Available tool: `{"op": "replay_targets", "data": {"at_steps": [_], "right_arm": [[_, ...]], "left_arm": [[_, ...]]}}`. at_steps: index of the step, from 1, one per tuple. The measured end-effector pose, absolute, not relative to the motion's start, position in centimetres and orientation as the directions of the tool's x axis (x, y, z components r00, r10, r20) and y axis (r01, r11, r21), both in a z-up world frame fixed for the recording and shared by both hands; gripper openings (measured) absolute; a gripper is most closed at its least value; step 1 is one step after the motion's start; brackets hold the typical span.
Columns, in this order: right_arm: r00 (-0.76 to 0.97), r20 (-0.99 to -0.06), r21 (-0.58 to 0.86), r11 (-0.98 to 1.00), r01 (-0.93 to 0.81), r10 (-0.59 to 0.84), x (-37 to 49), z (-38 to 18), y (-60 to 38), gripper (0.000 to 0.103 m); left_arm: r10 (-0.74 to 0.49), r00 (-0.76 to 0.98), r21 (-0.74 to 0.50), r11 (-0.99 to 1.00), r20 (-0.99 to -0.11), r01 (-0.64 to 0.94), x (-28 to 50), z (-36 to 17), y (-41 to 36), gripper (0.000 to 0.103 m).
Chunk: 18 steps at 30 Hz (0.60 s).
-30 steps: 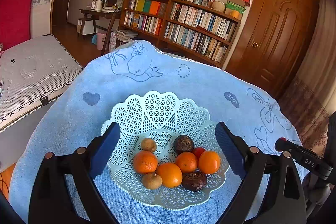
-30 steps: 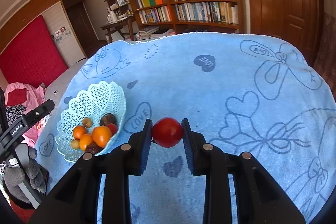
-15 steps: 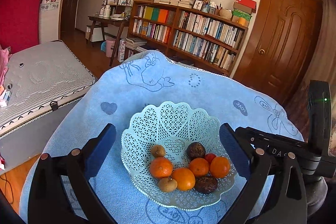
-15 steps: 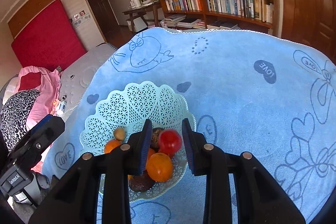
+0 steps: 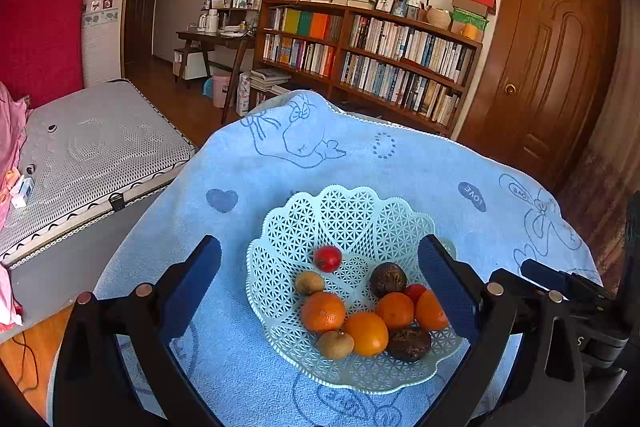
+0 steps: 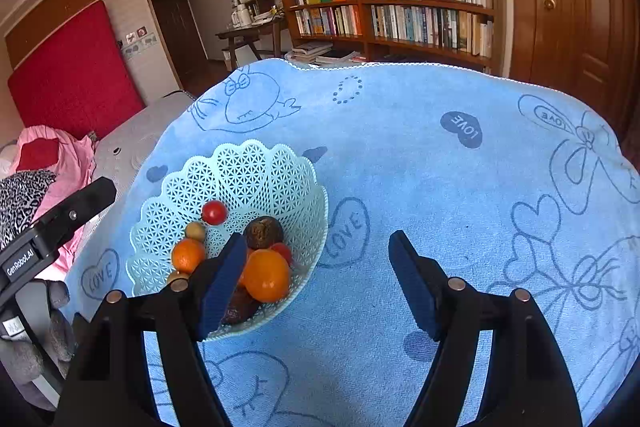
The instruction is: Organize fruits
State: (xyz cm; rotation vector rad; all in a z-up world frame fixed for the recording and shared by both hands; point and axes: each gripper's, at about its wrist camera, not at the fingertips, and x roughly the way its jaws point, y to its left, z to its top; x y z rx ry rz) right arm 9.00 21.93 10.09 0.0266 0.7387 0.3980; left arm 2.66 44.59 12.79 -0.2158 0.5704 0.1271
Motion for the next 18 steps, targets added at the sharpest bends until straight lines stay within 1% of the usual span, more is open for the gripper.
{"op": "replay_targets", "data": {"at_steps": [7, 9, 10, 14, 18], "right_arm": [[0.741, -0.593, 0.001, 0.920, -0.393, 0.317, 4.6, 10.1, 23.2, 0.093], [0.749, -0.582, -0.036, 0.911, -0.412, 0.316, 3.6, 10.1, 23.7, 0.094], [0.749, -0.582, -0.051, 0.905, -0.422, 0.317, 3.2, 10.1, 23.9, 0.097], [0.757, -0.578, -0.096, 0.896, -0.433, 0.304, 2.0, 9.9, 24.9, 0.098], [0.769, -0.577, -0.120, 0.902, -0.414, 0.276, 1.6, 9.8, 25.1, 0.098]], "left_arm": [[0.087, 0.826, -0.108, 0.978, -0.558, -0.176, 1.2, 12.5, 44.0, 0.100], [0.105, 0.825, -0.082, 0.980, -0.555, -0.180, 0.5, 12.5, 43.9, 0.100], [0.125, 0.826, -0.060, 0.980, -0.550, -0.188, 0.1, 12.5, 43.8, 0.100], [0.205, 0.826, 0.050, 0.976, -0.525, -0.211, -1.6, 12.1, 43.2, 0.100], [0.242, 0.814, 0.080, 0.968, -0.528, -0.236, -2.9, 11.3, 43.6, 0.100]]}}
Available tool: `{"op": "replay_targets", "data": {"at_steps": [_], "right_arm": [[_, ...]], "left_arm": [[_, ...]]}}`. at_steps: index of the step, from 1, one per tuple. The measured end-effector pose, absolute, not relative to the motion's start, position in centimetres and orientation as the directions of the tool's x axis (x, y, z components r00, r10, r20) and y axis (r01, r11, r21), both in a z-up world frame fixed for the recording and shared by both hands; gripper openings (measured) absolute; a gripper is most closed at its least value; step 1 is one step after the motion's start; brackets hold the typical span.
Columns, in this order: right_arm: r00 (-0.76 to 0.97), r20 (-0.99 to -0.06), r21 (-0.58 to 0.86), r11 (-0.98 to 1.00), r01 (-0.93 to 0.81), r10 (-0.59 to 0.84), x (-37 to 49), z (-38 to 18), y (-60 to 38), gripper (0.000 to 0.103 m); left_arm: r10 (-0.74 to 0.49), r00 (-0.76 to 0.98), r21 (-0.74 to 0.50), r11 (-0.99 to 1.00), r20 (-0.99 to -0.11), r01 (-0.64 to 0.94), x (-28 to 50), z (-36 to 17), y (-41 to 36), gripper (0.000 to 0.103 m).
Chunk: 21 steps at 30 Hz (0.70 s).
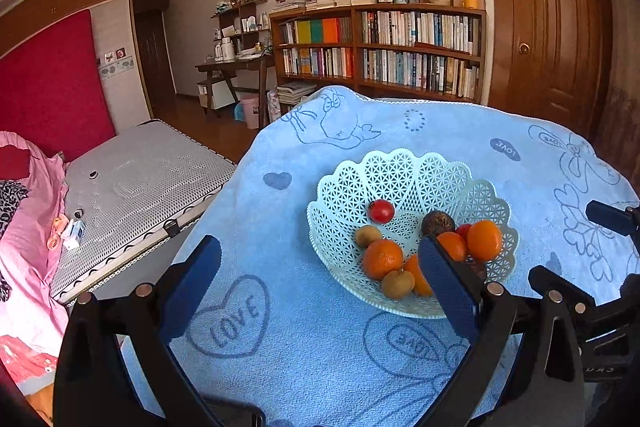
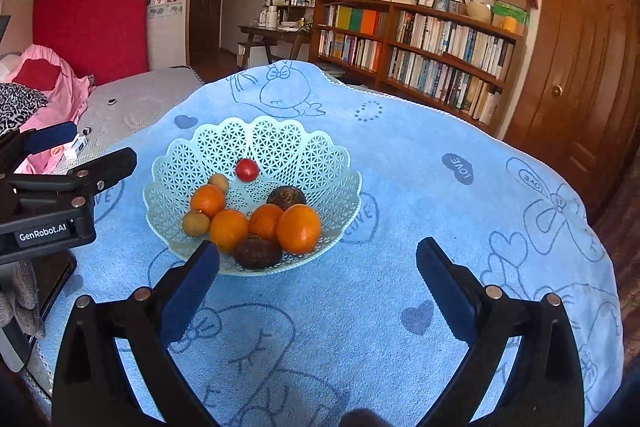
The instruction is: Organize fruits
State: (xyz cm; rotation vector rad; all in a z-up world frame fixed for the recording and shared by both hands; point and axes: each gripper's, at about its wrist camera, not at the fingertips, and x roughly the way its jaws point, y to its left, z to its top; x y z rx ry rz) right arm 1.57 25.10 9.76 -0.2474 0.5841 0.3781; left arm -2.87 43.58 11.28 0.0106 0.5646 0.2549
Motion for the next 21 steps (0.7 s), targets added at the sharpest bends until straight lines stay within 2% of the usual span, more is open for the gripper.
{"op": "replay_targets", "data": {"at_steps": [10, 21], "right_arm": [[0.838, -0.514, -0.224, 0.915, -0.336, 0.182, 0.0, 9.7, 25.9, 0.098], [0.851, -0.495, -0.258, 0.906, -0.336, 0.175, -0.7, 9.9, 26.3, 0.098]], "left_arm": [[0.256, 0.801, 0.066, 0.962, -0.541, -0.263, -4.6, 9.5, 44.0, 0.100], [0.267, 0.797, 0.109, 0.963, -0.542, -0.248, -4.3, 8.9, 43.0, 0.100]]}}
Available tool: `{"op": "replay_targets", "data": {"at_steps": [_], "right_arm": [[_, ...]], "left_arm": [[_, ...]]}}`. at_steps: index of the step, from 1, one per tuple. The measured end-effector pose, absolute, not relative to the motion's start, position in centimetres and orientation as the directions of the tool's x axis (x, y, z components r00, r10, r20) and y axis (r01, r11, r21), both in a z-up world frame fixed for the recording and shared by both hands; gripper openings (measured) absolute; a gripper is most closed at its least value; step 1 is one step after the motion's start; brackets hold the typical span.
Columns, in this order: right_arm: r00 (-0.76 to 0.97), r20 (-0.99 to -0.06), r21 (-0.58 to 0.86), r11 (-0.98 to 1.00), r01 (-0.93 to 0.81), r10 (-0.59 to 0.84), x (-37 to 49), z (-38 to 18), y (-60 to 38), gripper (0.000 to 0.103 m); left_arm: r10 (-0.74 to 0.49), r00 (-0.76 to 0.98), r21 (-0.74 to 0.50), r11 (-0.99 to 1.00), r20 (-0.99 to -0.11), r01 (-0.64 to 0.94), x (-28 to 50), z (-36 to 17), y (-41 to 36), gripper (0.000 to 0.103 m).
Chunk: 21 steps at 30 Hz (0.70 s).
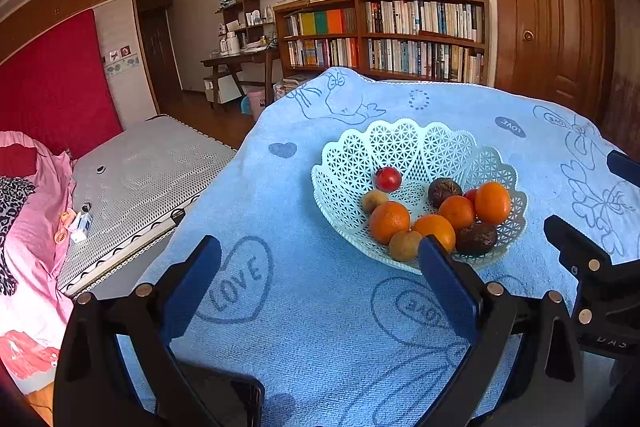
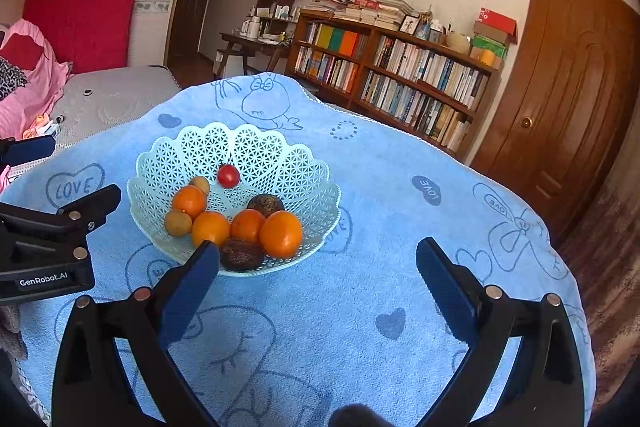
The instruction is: Organize fruits
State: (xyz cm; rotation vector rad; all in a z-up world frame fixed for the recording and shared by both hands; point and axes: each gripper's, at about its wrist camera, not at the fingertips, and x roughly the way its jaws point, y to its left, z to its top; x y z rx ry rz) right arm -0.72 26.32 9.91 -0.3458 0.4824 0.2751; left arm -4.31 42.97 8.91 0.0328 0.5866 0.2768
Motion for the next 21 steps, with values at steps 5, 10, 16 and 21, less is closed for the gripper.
{"op": "replay_targets", "data": {"at_steps": [5, 10, 16, 21], "right_arm": [[0.848, -0.500, -0.258, 0.904, -0.342, 0.178, -0.79, 9.88, 26.41, 0.098], [0.846, -0.502, -0.261, 0.901, -0.346, 0.180, -0.92, 9.80, 26.50, 0.098], [0.844, -0.504, -0.258, 0.901, -0.348, 0.181, -0.96, 9.70, 26.49, 0.098], [0.841, -0.508, -0.251, 0.901, -0.353, 0.188, -0.85, 9.58, 26.44, 0.098]], "left_arm": [[0.270, 0.796, 0.121, 0.962, -0.542, -0.244, -4.24, 8.86, 42.71, 0.100], [0.264, 0.796, 0.127, 0.964, -0.545, -0.233, -4.14, 8.71, 42.52, 0.100], [0.260, 0.795, 0.133, 0.965, -0.548, -0.224, -4.13, 8.53, 42.29, 0.100], [0.259, 0.794, 0.135, 0.966, -0.550, -0.221, -4.08, 8.45, 42.12, 0.100]]}}
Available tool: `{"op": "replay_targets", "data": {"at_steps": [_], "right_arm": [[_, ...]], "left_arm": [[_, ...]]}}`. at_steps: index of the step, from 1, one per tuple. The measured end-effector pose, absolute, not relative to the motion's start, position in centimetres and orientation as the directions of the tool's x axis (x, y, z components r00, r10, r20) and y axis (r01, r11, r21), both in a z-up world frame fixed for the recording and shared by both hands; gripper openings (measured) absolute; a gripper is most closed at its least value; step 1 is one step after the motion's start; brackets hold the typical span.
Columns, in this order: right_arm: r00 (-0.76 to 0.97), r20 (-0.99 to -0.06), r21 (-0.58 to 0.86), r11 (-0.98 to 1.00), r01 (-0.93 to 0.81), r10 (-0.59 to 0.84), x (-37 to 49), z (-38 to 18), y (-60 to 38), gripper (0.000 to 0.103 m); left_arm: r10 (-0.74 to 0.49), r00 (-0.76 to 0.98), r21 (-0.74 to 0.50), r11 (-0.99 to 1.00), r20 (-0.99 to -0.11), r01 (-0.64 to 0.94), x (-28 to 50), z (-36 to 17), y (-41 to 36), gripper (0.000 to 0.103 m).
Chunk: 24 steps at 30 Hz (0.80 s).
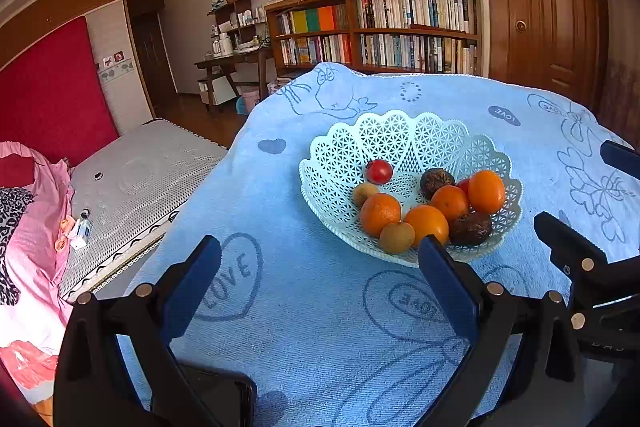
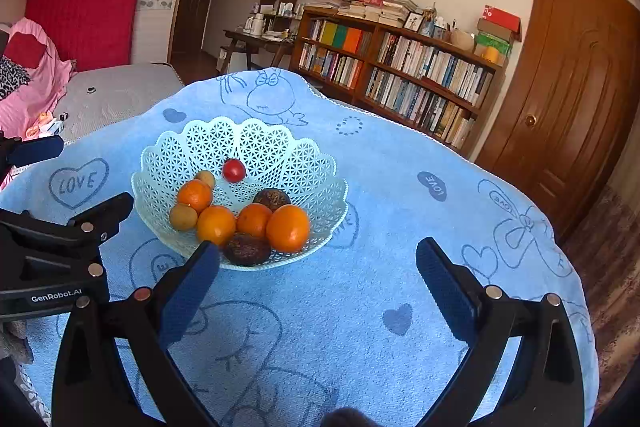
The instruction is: Organize fruits
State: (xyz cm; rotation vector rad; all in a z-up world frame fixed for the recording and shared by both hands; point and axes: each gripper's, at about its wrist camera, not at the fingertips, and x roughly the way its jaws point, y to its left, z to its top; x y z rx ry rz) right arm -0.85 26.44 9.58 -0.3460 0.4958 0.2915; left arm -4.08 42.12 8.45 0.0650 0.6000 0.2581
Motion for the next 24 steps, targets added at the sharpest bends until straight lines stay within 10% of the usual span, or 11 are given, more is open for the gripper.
{"op": "replay_targets", "data": {"at_steps": [24], "right_arm": [[0.774, -0.626, -0.213, 0.934, -0.288, 0.096, 1.0, 7.4, 21.6, 0.098]], "left_arm": [[0.137, 0.765, 0.094, 0.990, -0.629, -0.100, -3.7, 6.6, 38.6, 0.100]]}}
